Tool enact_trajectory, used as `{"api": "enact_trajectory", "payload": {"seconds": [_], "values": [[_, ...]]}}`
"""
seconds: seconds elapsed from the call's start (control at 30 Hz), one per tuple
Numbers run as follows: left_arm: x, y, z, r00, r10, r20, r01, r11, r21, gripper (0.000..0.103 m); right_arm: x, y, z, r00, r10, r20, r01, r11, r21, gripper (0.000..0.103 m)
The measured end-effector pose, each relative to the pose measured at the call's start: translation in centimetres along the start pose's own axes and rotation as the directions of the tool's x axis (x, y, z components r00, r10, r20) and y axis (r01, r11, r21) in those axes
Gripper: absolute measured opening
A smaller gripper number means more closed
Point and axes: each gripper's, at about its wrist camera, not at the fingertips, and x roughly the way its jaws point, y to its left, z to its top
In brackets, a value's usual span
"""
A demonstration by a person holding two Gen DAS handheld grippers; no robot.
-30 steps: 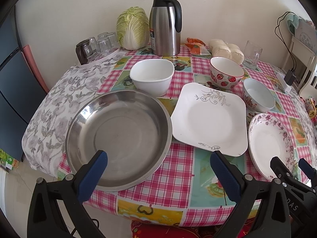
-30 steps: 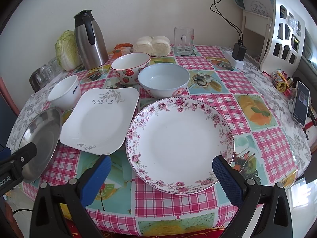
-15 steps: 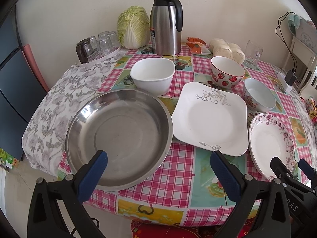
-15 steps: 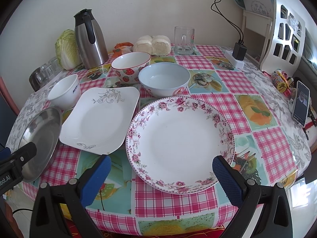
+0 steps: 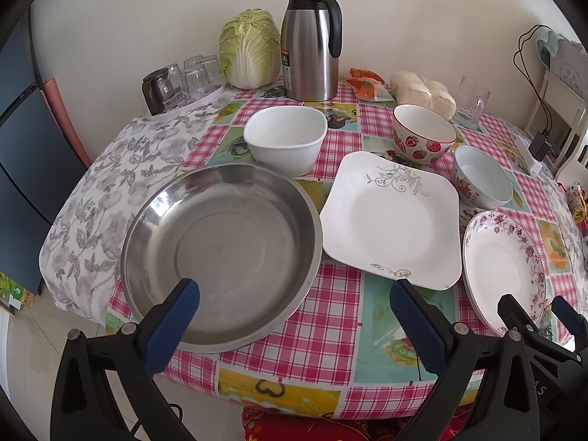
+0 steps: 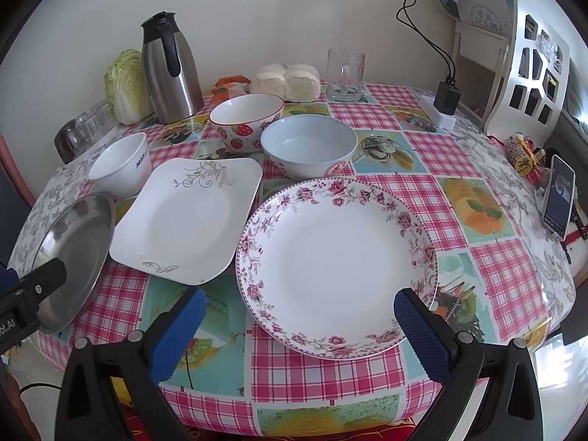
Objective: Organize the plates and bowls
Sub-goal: 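Move the left gripper to the steel basin rim and close on it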
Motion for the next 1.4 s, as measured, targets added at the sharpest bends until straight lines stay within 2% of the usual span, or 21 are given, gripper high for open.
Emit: {"api": "enact_trajectory", "payload": {"seconds": [0.13, 0.3, 0.37, 0.5, 0.57, 0.8, 1.0, 1.1, 1.23, 1.4], "values": [[0.1, 0.3, 0.0, 1.0, -0.012, 0.001, 0.012, 1.0, -0.01, 0.103, 0.1, 0.3, 0.2, 1.0, -0.004, 0.002, 0.004, 1.0, -0.009, 0.103], [0.1, 2.4, 0.1, 0.996, -0.087, 0.016, 0.089, 0.991, -0.097, 0.103, 0.6, 1.9, 0.6, 1.0, -0.012, 0.025, 0.012, 0.999, -0.037, 0.103], [0.4, 3.4, 0.2, 0.997, -0.076, 0.026, 0.079, 0.989, -0.125, 0.103, 0.4, 2.9, 0.8, 0.999, 0.004, 0.051, -0.001, 0.998, -0.055, 0.103], [1.1, 5.9, 0.3, 0.999, 0.006, 0.035, 0.0, 0.986, -0.165, 0.103, 0.1, 5.3, 0.9, 0.993, 0.081, 0.088, -0.073, 0.993, -0.097, 0.103], [1.6, 7.6, 0.3, 0.999, -0.002, 0.036, 0.01, 0.978, -0.21, 0.103, 0.2, 6.4, 1.0, 0.988, 0.127, 0.088, -0.118, 0.987, -0.105, 0.103], [2.6, 13.0, -0.1, 0.997, -0.005, 0.074, 0.028, 0.95, -0.312, 0.103, 0.8, 9.6, 0.9, 0.963, 0.263, 0.053, -0.255, 0.959, -0.12, 0.103], [3.1, 16.8, -0.8, 0.99, -0.035, 0.136, 0.087, 0.913, -0.398, 0.103, 1.7, 11.4, 0.6, 0.934, 0.357, -0.006, -0.356, 0.93, -0.091, 0.101], [4.2, 18.1, -0.9, 0.995, -0.059, 0.084, 0.088, 0.91, -0.406, 0.103, 2.0, 12.4, 0.3, 0.923, 0.384, -0.031, -0.385, 0.917, -0.108, 0.096], [5.2, 19.3, -1.0, 0.999, 0.005, 0.052, 0.017, 0.91, -0.414, 0.103, 2.3, 13.6, 0.2, 0.9, 0.432, -0.059, -0.436, 0.891, -0.129, 0.09], [6.9, 20.8, -1.2, 0.999, -0.046, 0.026, 0.053, 0.898, -0.438, 0.102, 3.4, 15.1, -0.1, 0.864, 0.487, -0.129, -0.502, 0.854, -0.138, 0.077]]}}
